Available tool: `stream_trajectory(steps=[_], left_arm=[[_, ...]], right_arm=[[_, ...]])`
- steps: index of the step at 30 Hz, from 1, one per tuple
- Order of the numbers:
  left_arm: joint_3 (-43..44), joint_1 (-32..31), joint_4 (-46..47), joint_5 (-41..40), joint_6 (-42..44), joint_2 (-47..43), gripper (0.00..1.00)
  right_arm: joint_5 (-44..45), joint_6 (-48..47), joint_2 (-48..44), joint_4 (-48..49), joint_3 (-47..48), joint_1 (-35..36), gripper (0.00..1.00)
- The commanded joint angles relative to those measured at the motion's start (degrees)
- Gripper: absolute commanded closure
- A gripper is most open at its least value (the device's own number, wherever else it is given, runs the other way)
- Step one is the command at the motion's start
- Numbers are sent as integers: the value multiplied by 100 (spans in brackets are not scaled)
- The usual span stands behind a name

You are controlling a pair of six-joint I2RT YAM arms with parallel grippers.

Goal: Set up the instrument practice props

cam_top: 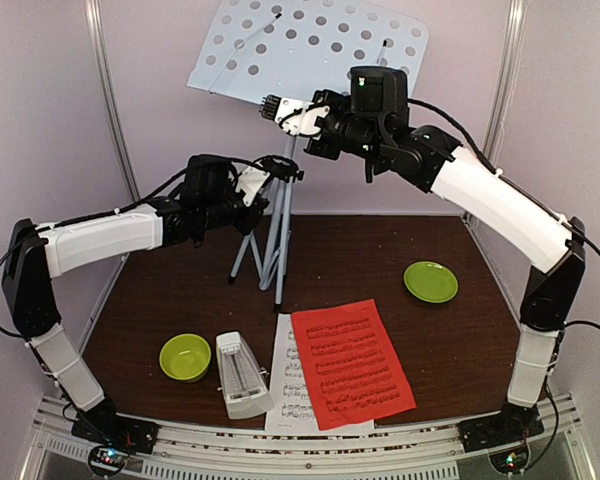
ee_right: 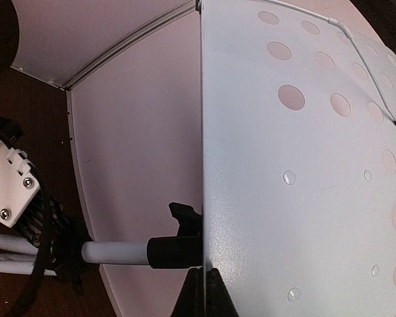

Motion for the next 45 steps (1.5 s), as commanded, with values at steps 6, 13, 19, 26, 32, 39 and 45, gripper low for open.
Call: stream_trajectory(steps=[6, 13, 19, 26, 32, 39, 45], left_arm=[[-680, 48, 596, -791, 1553, -72, 97], [-1174, 114, 1633, -1141, 1472, -63, 99], [-1229, 119, 1848, -1357, 1739, 139, 100], [-1029, 118, 1627, -1014, 812, 304, 100], [-1023, 58, 1632, -1065, 580, 416, 100], [-1148, 57, 1659, -1052, 578, 369, 100], [-1222, 62, 1591, -976, 510, 340, 100]], right_arm=[[-192, -645, -1128, 1995, 372, 1, 100], [-478, -948, -1119, 1976, 372, 109, 100], [-627, -995, -1058, 1962, 225, 152, 100], [-649, -951, -982, 2111, -84, 260, 100], [-491, -998, -959, 2585, -564, 361, 92], [-405, -989, -989, 2799, -917, 427, 35], [-264, -1023, -1068, 2879, -1158, 469, 20]])
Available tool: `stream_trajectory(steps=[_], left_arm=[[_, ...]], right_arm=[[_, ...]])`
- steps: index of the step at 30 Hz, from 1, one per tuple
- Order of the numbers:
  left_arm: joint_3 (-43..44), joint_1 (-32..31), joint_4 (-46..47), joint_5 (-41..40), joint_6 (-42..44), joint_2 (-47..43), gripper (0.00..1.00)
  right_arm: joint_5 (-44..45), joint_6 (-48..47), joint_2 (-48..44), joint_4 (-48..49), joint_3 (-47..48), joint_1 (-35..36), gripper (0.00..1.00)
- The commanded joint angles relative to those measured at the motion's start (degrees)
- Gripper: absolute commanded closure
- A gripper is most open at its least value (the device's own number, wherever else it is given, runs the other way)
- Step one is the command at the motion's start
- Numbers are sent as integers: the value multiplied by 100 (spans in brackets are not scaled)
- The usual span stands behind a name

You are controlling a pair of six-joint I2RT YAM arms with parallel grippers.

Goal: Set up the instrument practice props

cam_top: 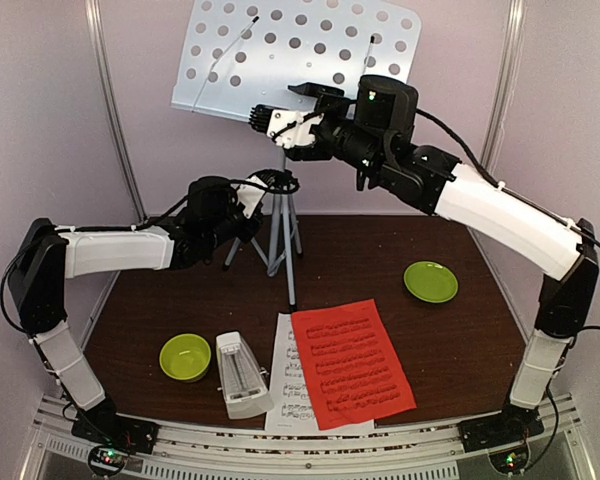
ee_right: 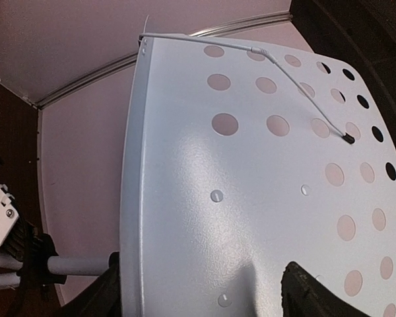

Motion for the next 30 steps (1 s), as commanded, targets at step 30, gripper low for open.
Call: stream_trajectory(steps=[30], left_arm=[[-570, 163, -570, -107, -547, 56, 100]], right_arm=[[909, 682, -1731, 1445, -2704, 973, 0]])
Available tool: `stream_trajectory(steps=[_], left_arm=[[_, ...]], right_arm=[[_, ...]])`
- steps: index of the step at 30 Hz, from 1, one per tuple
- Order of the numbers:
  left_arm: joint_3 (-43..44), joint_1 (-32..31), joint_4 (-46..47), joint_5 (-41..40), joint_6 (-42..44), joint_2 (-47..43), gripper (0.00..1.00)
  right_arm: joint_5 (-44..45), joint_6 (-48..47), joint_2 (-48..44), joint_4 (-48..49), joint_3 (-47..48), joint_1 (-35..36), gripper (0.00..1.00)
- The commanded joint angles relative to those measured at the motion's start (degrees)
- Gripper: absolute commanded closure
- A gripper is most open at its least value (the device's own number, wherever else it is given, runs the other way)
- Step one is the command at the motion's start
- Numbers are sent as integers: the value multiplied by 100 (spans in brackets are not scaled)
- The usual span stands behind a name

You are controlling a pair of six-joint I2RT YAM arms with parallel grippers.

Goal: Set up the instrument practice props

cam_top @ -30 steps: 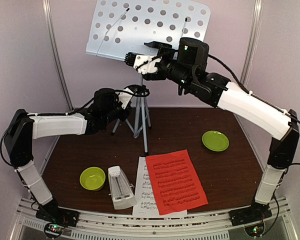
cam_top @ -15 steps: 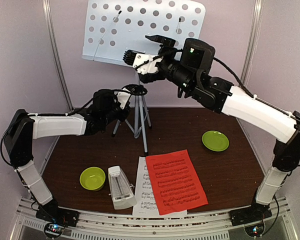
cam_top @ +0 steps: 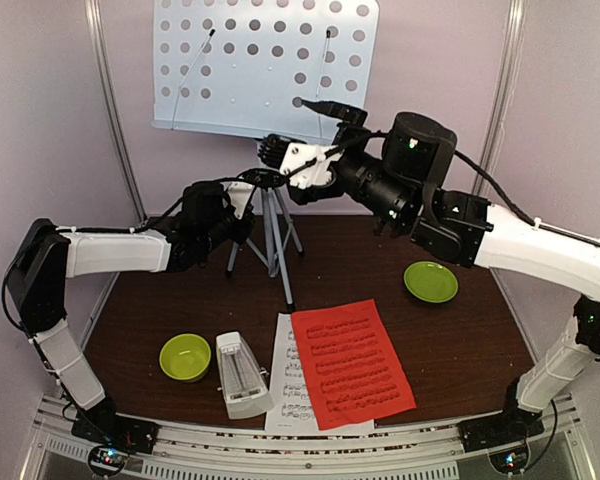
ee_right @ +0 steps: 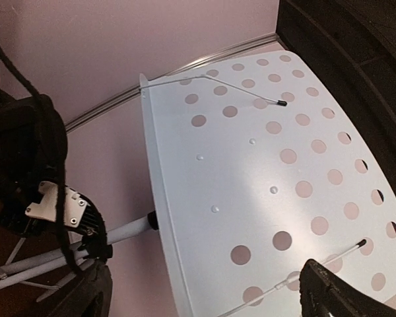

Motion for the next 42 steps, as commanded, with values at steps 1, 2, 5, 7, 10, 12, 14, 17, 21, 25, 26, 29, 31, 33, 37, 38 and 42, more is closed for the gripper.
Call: stream_trajectory(steps=[1, 2, 5, 7, 10, 12, 14, 17, 21, 25, 26, 29, 31, 33, 37, 38, 42], left_arm=[[-286, -31, -811, -23, 191, 55, 100], [-291, -32, -831, -34, 185, 47, 100], [-308, -32, -852, -48, 161, 4, 89], [-330, -28, -847, -26, 152, -66, 84], [-384, -32, -854, 40, 164, -169, 75], [-442, -27, -857, 182, 160, -264, 64], [-491, -27, -926, 326, 136, -351, 52], [-506, -27, -1083, 404, 72, -472, 42], [-607, 1, -1266, 514, -72, -703, 33], [-840, 84, -1483, 632, -365, -1118, 25], [-882, 132, -1557, 668, -456, -1232, 22], [-872, 450, -1793, 1063, -918, -1484, 17], [-818, 862, -1894, 1665, -1308, -1548, 15], [-827, 1211, -1822, 2071, -1670, -1578, 2], [-675, 1448, -1856, 2219, -1885, -1476, 2], [-583, 1451, -1932, 2186, -1896, -1412, 2], [-283, 1459, -2229, 2035, -1960, -1177, 2]], right_arm=[[369, 640, -400, 188, -589, 199, 0], [430, 805, -467, 201, -706, 207, 0], [590, 1362, -701, 322, -1069, 212, 0], [672, 1752, -871, 325, -1305, 217, 0], [740, 2348, -1090, 241, -1692, 224, 0], [821, 2774, -1207, 192, -1983, 221, 0], [942, 3159, -1303, 238, -2240, 223, 0], [896, 3640, -1452, 356, -2615, 221, 0], [788, 4327, -1553, 243, -2953, 212, 0], [426, 5119, -1572, -138, -3102, 94, 0], [303, 5326, -1536, -261, -3076, 38, 0], [-47, 5860, -1281, -649, -2834, -167, 0], [-278, 6281, -1068, -694, -2691, -363, 0], [-685, 6751, -789, -699, -2542, -639, 0], [-1680, 7684, -74, -696, -1982, -1146, 0], [-1843, 7768, 111, -645, -1845, -1215, 0], [-2320, 7804, 1073, -1130, -773, -1292, 5]])
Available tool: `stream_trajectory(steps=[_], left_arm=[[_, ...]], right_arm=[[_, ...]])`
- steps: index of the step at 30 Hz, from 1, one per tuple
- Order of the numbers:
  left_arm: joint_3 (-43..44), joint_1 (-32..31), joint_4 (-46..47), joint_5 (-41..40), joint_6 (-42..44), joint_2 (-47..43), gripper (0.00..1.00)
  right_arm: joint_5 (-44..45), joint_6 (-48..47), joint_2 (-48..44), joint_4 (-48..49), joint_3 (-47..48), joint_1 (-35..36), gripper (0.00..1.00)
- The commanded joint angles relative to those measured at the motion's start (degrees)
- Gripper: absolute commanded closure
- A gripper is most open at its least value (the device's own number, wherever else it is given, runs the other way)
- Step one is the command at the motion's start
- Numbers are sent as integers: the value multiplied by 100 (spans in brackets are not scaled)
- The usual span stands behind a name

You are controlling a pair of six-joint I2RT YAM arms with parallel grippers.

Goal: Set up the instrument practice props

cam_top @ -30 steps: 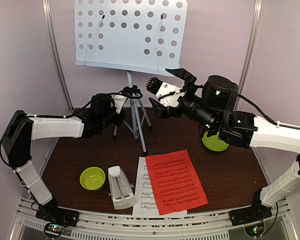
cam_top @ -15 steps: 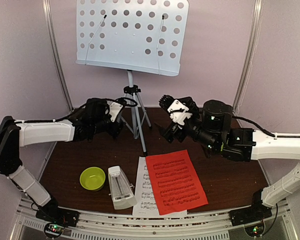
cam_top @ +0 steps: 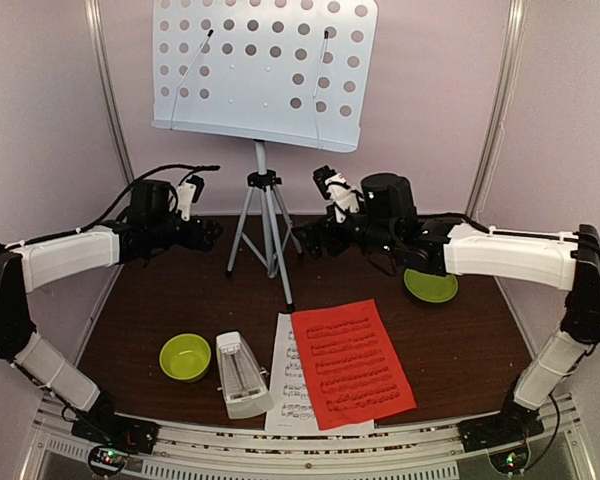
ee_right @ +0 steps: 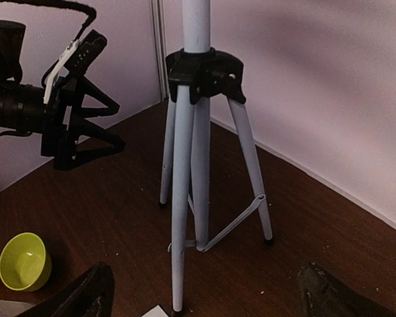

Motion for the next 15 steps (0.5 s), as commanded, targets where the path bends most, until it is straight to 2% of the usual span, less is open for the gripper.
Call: stream_trajectory(steps=[1, 6, 9, 15], left_arm=[[427, -32, -232, 137, -288, 249, 2], [479, -39, -149, 388, -307, 442, 2], [485, -33, 47, 745, -308, 656, 3], [652, -31, 456, 1238, -238, 1095, 13]], right_arm=[[-950, 508, 925, -653, 1267, -15, 7], [-929, 595, 1870, -1177, 2226, -20, 10], [-754, 437, 2126, -1313, 2415, -21, 12], [-674, 377, 2352, -1264, 2381, -31, 23]])
